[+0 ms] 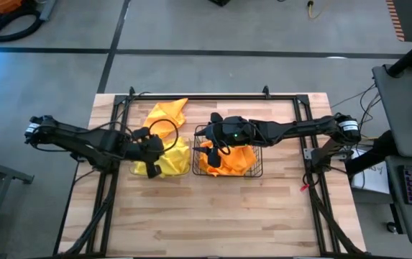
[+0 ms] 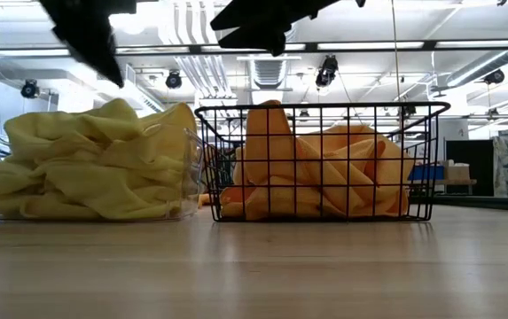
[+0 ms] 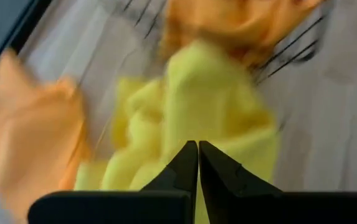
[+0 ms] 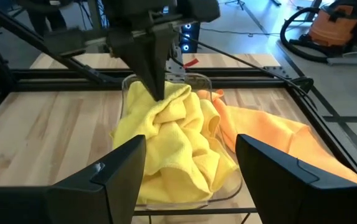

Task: Sort microfiber towel by color & place in baskets
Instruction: Put the yellow towel into the transparent bin, then put the orange towel into the black wire basket

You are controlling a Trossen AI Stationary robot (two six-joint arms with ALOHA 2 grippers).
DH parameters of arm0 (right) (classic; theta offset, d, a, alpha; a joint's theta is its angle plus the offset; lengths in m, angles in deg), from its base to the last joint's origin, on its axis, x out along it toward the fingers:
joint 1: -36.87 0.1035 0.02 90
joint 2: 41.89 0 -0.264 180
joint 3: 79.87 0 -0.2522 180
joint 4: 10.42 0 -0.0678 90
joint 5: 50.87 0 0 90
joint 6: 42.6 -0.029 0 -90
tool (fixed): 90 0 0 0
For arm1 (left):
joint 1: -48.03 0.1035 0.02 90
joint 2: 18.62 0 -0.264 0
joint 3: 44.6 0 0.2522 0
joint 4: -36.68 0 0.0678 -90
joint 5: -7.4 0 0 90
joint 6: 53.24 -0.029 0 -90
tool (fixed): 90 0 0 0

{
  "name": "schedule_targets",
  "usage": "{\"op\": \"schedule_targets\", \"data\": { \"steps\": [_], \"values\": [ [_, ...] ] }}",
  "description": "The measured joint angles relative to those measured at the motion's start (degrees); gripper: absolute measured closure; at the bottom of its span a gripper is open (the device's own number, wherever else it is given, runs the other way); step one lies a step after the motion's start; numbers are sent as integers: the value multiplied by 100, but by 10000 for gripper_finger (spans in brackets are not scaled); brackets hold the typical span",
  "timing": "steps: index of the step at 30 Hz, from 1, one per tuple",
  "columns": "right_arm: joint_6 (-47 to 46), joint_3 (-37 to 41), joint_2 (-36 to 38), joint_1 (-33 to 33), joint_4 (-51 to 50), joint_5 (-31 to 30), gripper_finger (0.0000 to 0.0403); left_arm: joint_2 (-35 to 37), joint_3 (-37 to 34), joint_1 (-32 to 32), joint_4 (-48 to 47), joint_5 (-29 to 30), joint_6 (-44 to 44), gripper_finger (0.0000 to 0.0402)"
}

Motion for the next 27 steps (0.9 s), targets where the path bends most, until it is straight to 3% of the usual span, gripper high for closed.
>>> {"op": "schedule_targets", "data": {
  "steps": [5, 16, 21, 27],
  "values": [
    [0, 1, 0, 0, -22, 0, 163, -319, -190, -4, 999, -317, -774, 402],
    [-42, 7, 2, 34, -178, -2, 182, -1310, -687, 133, 1100, -277, -696, 401],
    [-36, 10, 66, 38, -233, -2, 183, -1263, -442, 140, 959, -309, -736, 402],
    [-15, -6, 315, 35, -689, -7, 184, -925, 337, 139, 107, -85, -739, 402]
  ]
}}
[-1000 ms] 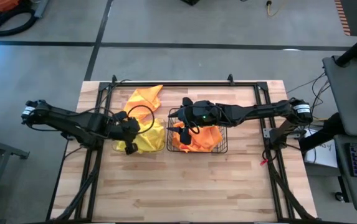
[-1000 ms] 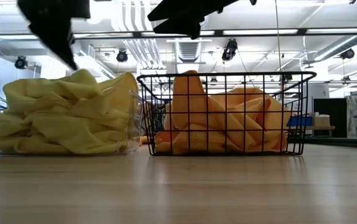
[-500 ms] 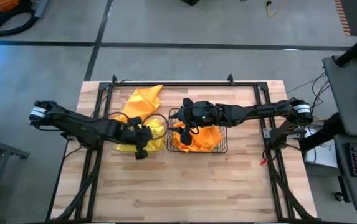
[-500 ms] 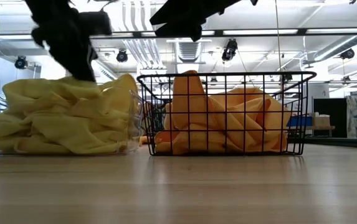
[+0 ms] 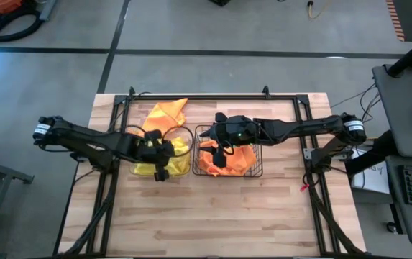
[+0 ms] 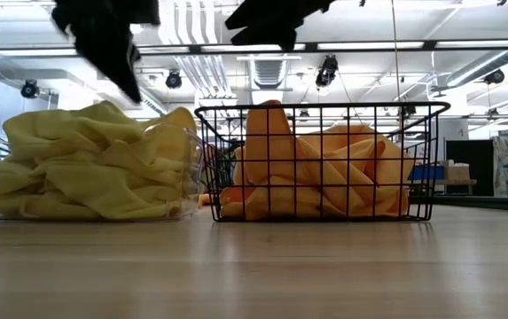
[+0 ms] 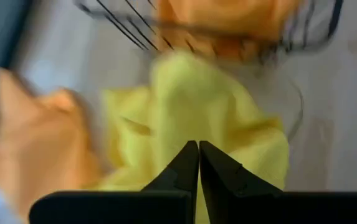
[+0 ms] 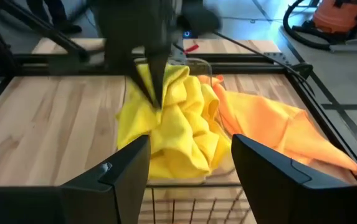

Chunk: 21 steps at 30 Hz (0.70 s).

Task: Sort microfiber towel by color & place in baskets
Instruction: Put the orange towel into the black wire basket

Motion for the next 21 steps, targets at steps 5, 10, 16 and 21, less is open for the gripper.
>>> {"op": "schedule_targets", "data": {
  "steps": [5, 10, 16, 21],
  "values": [
    [-23, -2, 264, 1, -426, 1, 184, 183, 731, 219, -288, 571, -148, 402],
    [-27, 14, 427, 2, -672, 2, 184, 210, 1006, 1114, -254, 624, -717, 402],
    [-29, 28, 442, 2, -943, 2, 184, 201, 577, 2678, 295, -449, -1771, 402],
    [-31, 28, 442, 2, -1136, 2, 184, 193, 60, 3835, 879, -1290, -2336, 402]
  ]
}}
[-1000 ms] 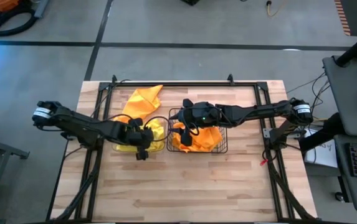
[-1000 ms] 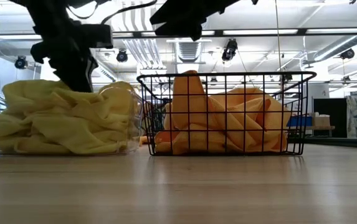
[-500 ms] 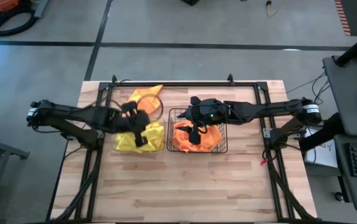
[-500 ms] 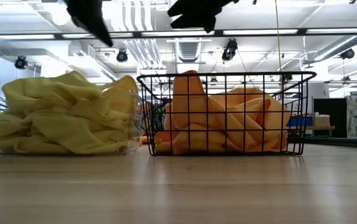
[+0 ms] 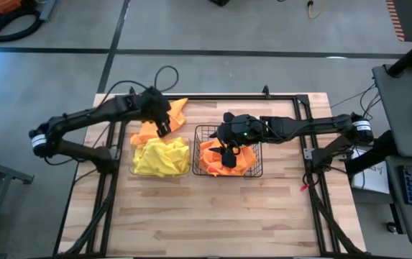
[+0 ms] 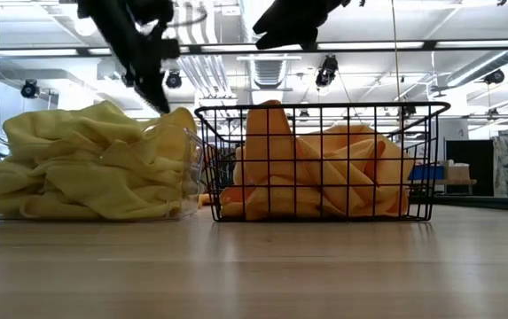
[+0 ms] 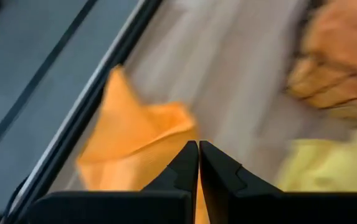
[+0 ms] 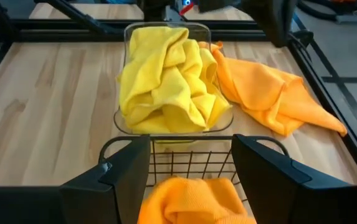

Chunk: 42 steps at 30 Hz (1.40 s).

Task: Sort microfiber towel by color & place in baskets
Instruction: Put the orange towel into the black wire basket

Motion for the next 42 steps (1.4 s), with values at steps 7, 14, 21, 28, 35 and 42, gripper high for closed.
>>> {"op": "schedule_targets", "data": {
  "steps": [7, 14, 21, 28, 35, 42],
  "values": [
    [0, 0, 0, 0, 27, 0, 184, -10, -534, 983, 146, -2, -196, 402],
    [0, 2, 0, 0, 81, -2, 184, -379, -929, 1351, 665, -410, -283, 402],
    [-2, 2, -2, 0, 79, -2, 184, -944, -832, 1379, 937, -418, -446, 402],
    [-2, 2, -2, 0, 71, -2, 184, -1432, -502, 1379, 785, -301, -105, 384],
    [-101, 11, -2, 0, 68, -2, 184, -1775, -315, 1379, 736, -197, -21, 297],
    [-98, 22, -4, 0, 68, -2, 184, -1805, -315, 1379, 756, 159, 3, 218]
  ]
}}
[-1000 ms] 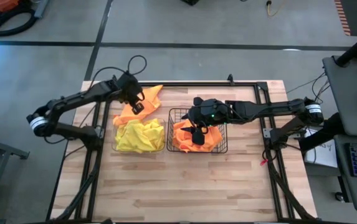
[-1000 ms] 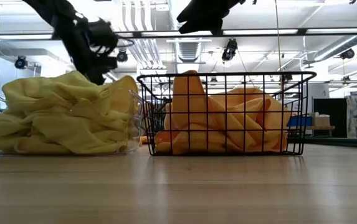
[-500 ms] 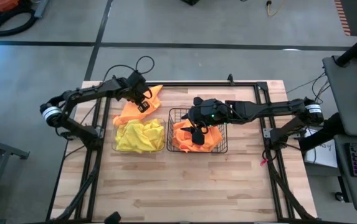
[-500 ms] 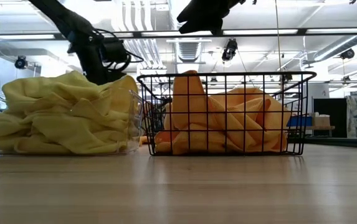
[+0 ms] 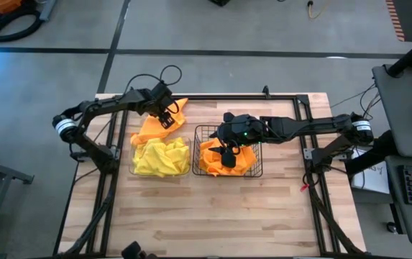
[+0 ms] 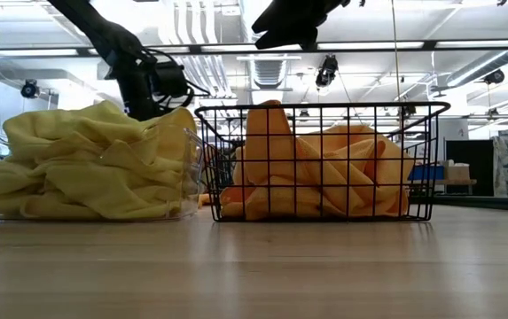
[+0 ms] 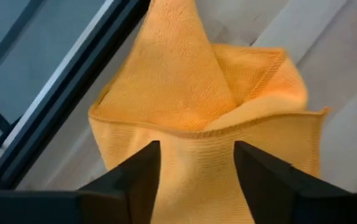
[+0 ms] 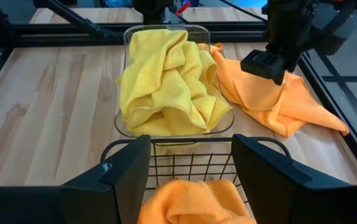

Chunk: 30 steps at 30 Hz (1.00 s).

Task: Sort microfiber towel by color & place in baskets
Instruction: Put the orange towel into the black wire basket

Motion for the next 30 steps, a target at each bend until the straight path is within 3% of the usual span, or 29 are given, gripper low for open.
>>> {"op": "schedule_targets", "data": {
  "steps": [7, 17, 22, 27, 30],
  "values": [
    [55, 5, -2, 0, 0, -2, 184, -181, 0, 0, 4, -3, -15, 187],
    [55, 7, -2, 0, 0, -2, 184, -543, -2, -2, 29, -7, -75, 212],
    [55, 13, -2, 0, 0, -1, 184, -637, -4, -9, 46, -5, -215, 262],
    [55, 13, -2, 0, -4, 0, 184, -566, 11, -9, 55, -5, -216, 376],
    [55, 13, -2, 0, -4, 0, 184, -402, 34, -9, 48, -3, -196, 390]
  ]
}}
